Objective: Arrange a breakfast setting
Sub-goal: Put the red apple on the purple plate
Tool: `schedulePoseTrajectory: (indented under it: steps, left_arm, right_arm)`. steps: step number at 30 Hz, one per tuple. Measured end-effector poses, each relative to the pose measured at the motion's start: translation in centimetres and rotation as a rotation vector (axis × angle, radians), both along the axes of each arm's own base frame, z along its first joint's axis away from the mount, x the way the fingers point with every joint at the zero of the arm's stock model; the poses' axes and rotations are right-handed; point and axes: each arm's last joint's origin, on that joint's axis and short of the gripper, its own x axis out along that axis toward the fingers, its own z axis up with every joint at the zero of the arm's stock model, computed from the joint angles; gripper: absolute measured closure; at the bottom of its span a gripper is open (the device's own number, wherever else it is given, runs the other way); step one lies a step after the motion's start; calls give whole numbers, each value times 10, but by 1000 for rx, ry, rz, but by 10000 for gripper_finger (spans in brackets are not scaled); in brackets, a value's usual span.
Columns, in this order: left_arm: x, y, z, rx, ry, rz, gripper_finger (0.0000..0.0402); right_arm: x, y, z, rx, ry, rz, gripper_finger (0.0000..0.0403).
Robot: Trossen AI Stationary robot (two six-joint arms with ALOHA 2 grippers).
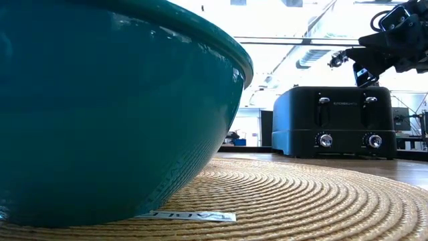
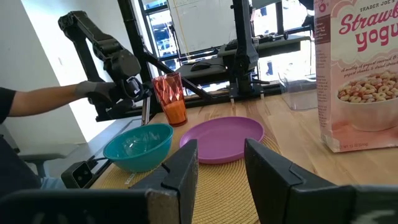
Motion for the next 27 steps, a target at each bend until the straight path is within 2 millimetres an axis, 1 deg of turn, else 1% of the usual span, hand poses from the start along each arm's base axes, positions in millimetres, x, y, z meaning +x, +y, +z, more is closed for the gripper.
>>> schedulePoseTrajectory:
  steps: [14, 18, 24, 27]
  left_arm:
    - [0, -1, 2, -14, 3, -59, 67]
    - [-2, -4, 12, 17, -15, -69, 67]
    - [-7, -11, 36, 94, -56, -96, 67]
    - [-9, -12, 42, 115, -62, -119, 67]
  right_arm:
    - [0, 0, 0, 0, 0, 0, 288]
    - [0, 0, 0, 0, 0, 0, 288]
    - [0, 0, 0, 0, 0, 0, 288]
    - [0, 0, 0, 0, 0, 0, 288]
